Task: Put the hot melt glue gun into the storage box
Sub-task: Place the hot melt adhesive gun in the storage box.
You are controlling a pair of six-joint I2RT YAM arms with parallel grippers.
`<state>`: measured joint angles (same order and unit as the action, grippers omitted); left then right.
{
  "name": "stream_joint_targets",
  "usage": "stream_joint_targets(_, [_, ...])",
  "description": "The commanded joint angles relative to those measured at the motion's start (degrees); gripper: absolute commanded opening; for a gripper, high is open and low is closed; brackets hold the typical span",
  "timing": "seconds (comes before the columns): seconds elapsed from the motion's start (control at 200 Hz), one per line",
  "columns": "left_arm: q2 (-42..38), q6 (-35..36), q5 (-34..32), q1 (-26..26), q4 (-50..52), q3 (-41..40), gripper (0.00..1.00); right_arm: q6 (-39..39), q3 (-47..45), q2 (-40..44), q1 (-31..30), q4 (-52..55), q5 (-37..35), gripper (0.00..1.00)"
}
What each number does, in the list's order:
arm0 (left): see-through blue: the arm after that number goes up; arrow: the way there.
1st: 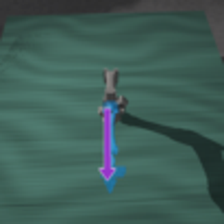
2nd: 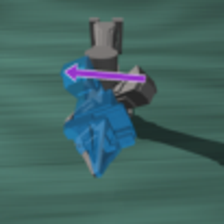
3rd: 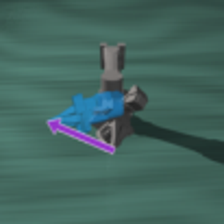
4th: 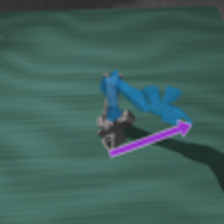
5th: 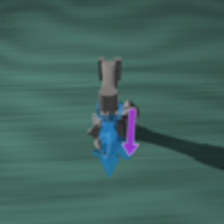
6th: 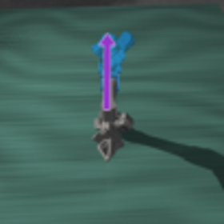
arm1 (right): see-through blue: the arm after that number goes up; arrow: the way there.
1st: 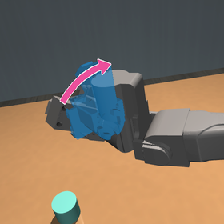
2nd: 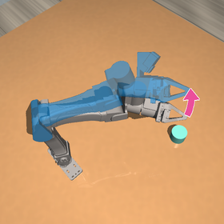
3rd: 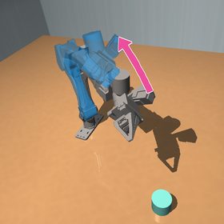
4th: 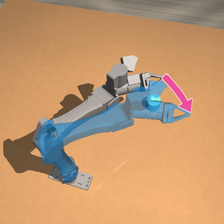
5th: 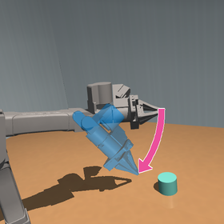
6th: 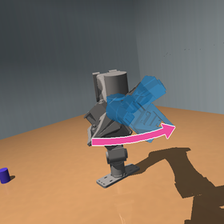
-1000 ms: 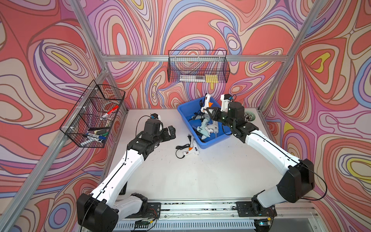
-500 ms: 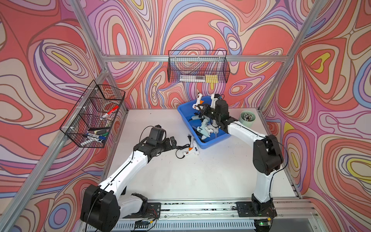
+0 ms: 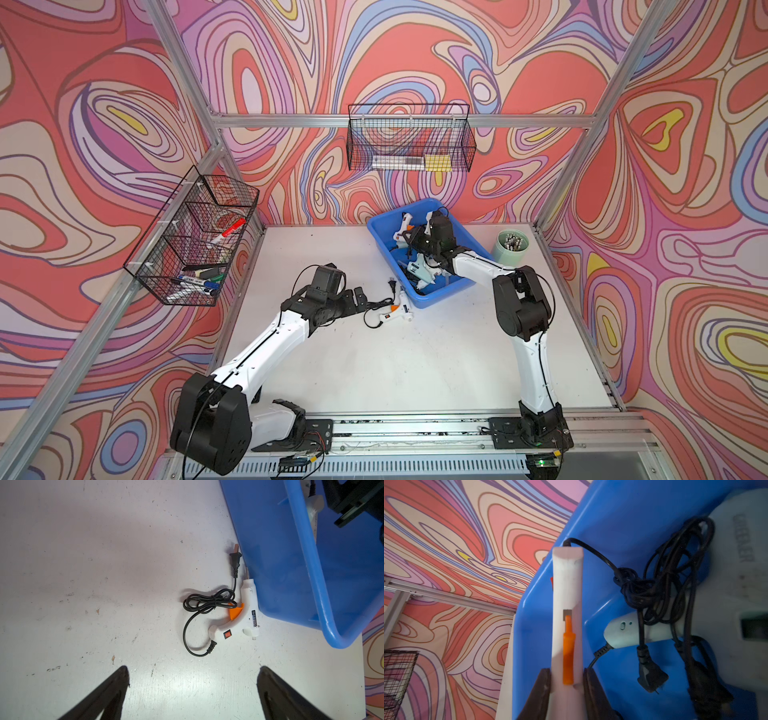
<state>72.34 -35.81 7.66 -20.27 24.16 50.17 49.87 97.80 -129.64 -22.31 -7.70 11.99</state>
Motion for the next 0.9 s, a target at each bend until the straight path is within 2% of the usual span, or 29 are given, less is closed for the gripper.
stream_joint_targets(0.0, [0.8, 0.8, 1.3, 0.1, -1.5, -0.7, 0.99, -0.1, 2.8, -1.6, 0.0, 3.6, -1.8, 0.0])
stream_joint_targets(0.055, [1.2, 0.8, 1.9, 0.1, -1.5, -0.7, 0.99, -0.3, 3.7, -2.4, -0.1, 5.2, -2.2, 0.0])
stream_joint_targets(0.26, [2.2, 0.7, 3.9, 0.0, -2.2, -0.9, 0.99, -2.0, 4.9, -2.2, -0.4, 10.1, -4.6, 0.34])
stream_joint_targets(0.351, [2.6, 0.6, 3.9, 0.0, -2.1, -0.8, 0.99, -3.2, 5.3, -1.6, -0.3, 12.4, -5.6, 0.41])
stream_joint_targets(0.686, [3.3, 0.3, 4.4, -0.4, -2.5, -0.5, 0.99, -4.2, 6.7, -1.8, -0.3, 15.5, -6.1, 0.43])
stream_joint_targets(0.896, [4.2, 4.0, 4.5, -1.7, -0.9, 0.2, 0.99, -8.2, 7.6, 2.5, -0.6, 19.0, -8.1, 0.47])
